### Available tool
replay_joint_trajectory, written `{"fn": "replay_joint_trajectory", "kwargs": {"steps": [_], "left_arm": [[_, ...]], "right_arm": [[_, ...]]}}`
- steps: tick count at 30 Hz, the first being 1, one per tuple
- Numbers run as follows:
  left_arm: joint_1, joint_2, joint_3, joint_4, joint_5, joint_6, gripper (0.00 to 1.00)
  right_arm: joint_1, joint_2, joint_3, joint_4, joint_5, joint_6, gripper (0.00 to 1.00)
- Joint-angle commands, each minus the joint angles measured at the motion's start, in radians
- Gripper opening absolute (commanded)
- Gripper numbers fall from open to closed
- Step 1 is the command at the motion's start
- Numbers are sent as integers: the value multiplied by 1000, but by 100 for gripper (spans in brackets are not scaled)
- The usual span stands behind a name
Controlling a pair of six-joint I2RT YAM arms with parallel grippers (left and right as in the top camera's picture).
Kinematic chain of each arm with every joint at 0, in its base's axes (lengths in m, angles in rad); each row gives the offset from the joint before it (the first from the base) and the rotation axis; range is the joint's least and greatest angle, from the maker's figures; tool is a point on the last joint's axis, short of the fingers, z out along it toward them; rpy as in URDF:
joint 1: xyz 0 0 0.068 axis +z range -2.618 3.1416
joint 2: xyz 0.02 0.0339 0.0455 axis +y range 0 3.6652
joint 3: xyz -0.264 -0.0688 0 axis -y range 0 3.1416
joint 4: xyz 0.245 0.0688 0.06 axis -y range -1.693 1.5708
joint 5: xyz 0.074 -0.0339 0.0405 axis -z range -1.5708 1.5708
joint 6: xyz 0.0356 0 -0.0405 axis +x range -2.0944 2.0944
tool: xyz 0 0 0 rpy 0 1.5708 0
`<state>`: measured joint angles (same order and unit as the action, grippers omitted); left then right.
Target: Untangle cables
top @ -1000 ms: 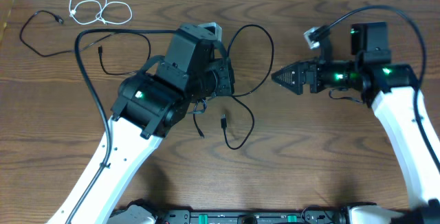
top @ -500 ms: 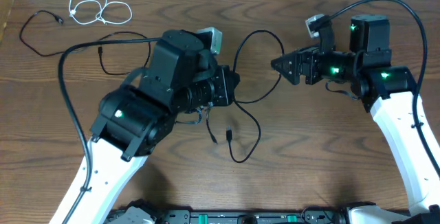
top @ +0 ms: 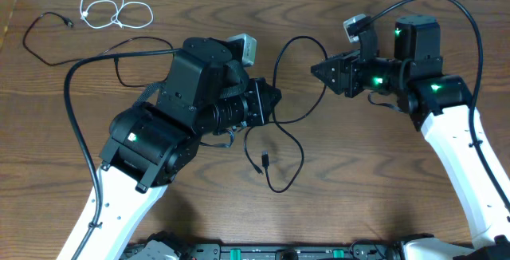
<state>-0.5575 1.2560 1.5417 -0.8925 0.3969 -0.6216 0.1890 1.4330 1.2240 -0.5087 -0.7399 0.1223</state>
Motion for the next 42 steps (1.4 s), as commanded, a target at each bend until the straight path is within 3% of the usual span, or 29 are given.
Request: {"fn": "replay_joint_trajectory", "kwargs": {"steps": [1,3,8,9,18,22,23,25,27,34,42], "left_arm": [[1,-16,8,3,41,-12,7],[1,-16,8,3,41,-12,7],[1,-16,8,3,36,-12,8],[1,-16,8,4,33,-12,7],[1,-16,8,2,-45,-8,7],[1,-16,8,-25,-225,-8,8],[1,-15,8,-39,-286,-8,10],[1,-13,8,-70,-388,-8,27],[1,-8,8,-87,-426,-8,34],[1,10,8,-94,-434,-9,50],[1,12,8,-64,-327,-150,50]], "right_arm": [[21,5,4,23,-5,-8,43],[21,5,4,27,-3,-7,36],[22,5,5,26,-4,-7,3],[22,5,4,26,-9,-7,1],[22,5,4,8,-144,26,1],[22,5,4,-32,-206,86,1],[22,5,4,-40,-228,87,1],[22,5,4,-58,-289,87,1],[22,5,4,-66,-320,87,1],[25,5,5,-69,-357,86,1],[91,5,4,-21,-423,7,1]]}}
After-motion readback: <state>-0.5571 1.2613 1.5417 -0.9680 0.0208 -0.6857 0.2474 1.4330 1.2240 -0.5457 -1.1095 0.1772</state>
